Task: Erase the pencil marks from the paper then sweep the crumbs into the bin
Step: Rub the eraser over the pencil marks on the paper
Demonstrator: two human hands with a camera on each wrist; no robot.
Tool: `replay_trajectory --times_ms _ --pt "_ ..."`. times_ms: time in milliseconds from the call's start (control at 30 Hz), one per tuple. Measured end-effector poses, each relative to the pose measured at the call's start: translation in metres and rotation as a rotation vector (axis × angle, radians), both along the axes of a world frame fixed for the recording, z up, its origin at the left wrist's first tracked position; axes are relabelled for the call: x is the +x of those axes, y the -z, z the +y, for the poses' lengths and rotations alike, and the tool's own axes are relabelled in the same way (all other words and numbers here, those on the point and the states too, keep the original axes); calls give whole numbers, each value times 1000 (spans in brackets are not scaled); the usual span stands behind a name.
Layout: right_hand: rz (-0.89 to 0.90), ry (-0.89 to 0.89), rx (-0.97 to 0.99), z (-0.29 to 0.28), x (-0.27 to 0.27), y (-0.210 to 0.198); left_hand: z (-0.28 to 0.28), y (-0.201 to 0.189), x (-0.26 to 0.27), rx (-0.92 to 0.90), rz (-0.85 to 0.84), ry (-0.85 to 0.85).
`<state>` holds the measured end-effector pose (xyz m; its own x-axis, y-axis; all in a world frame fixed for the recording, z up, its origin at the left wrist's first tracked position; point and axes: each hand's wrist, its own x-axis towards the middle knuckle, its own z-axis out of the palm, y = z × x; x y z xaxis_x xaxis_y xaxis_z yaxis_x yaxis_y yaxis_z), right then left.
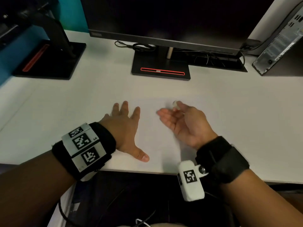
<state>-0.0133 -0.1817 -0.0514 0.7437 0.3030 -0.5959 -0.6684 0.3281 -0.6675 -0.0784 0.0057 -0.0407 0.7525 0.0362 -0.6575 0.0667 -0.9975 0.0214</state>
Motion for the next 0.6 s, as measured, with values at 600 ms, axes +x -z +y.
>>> replay_trajectory --times_ms 600 --pt "32 -594 -127 36 -16 -4 0 -4 -6 57 -13 -23"
